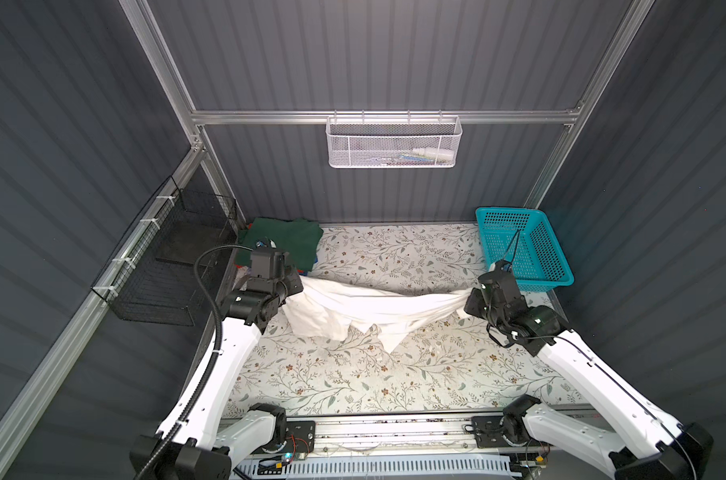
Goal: Fold and stack the t-shirts
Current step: 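Lift the t-shirt with both grippers, stretch it apart and lay it flat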
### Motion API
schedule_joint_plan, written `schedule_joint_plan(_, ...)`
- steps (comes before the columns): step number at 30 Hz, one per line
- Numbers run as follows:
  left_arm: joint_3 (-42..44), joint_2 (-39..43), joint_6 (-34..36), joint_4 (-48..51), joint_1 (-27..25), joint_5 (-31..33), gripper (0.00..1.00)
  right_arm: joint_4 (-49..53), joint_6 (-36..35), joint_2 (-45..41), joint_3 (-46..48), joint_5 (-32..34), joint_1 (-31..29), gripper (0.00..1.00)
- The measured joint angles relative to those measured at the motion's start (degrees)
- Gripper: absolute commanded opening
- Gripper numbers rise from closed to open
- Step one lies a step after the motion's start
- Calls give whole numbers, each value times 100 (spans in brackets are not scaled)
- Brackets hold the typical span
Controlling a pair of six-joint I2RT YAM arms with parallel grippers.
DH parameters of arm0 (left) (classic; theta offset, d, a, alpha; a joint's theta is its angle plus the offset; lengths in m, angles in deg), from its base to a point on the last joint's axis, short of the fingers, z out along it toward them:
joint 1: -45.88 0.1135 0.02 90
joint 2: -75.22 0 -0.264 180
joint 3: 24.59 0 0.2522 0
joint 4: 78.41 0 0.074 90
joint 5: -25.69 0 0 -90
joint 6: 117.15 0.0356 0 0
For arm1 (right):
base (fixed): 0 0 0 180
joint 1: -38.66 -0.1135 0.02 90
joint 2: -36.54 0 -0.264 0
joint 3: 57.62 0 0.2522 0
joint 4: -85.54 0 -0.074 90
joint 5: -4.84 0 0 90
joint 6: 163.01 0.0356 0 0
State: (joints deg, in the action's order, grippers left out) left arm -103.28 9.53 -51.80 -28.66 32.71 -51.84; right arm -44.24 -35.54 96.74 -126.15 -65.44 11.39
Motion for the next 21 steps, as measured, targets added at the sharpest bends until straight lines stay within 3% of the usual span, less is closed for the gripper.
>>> schedule_joint_plan(6,-1266,-1403,66,-68,0,-162,0,-48,-474,1580,-1504,-280,544,0)
schedule_joint_plan(10,-2262,-1744,181,-114,0,-184,0,50,-785,1928,-2494,-219,776,0)
schedule_joint_plan(14,-2197,-1019,216,-131,0,-179,0,216,-883,1211,-2549,-177,730,0)
schedule_joint_plan(21,-1921,1121,378,476,0,42,0,1449,-903,-697,-2385,-293,188,0)
